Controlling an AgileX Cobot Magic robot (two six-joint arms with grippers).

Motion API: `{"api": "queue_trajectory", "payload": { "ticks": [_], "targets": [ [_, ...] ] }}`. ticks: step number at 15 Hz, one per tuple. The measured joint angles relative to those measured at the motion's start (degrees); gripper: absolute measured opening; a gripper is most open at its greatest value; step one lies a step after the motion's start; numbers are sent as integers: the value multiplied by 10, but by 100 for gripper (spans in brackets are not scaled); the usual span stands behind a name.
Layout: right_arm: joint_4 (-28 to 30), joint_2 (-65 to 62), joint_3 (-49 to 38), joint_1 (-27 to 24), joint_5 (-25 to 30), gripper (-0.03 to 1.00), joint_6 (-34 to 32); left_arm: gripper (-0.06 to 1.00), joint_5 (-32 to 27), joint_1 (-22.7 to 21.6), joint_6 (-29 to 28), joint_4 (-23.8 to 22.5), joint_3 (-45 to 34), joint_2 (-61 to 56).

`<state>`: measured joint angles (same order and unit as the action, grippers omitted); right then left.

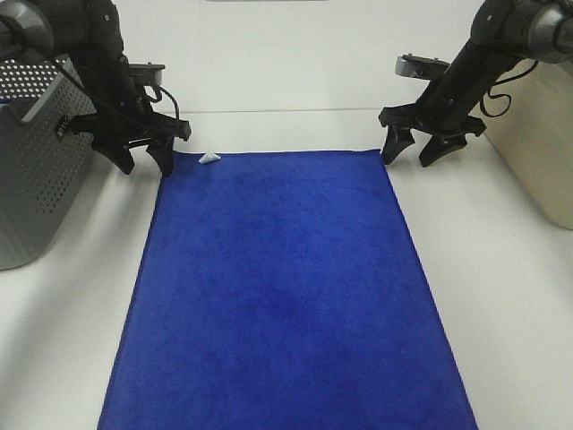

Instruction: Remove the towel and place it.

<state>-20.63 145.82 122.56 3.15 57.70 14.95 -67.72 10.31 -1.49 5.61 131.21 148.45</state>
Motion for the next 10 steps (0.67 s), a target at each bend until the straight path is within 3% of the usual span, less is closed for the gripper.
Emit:
{"api": "queue_trajectory", "payload": {
  "ticks": [10],
  "targets": [
    [-48,9,5,0,-2,64,0,60,-10,-2,0,22,7,19]
  ]
}}
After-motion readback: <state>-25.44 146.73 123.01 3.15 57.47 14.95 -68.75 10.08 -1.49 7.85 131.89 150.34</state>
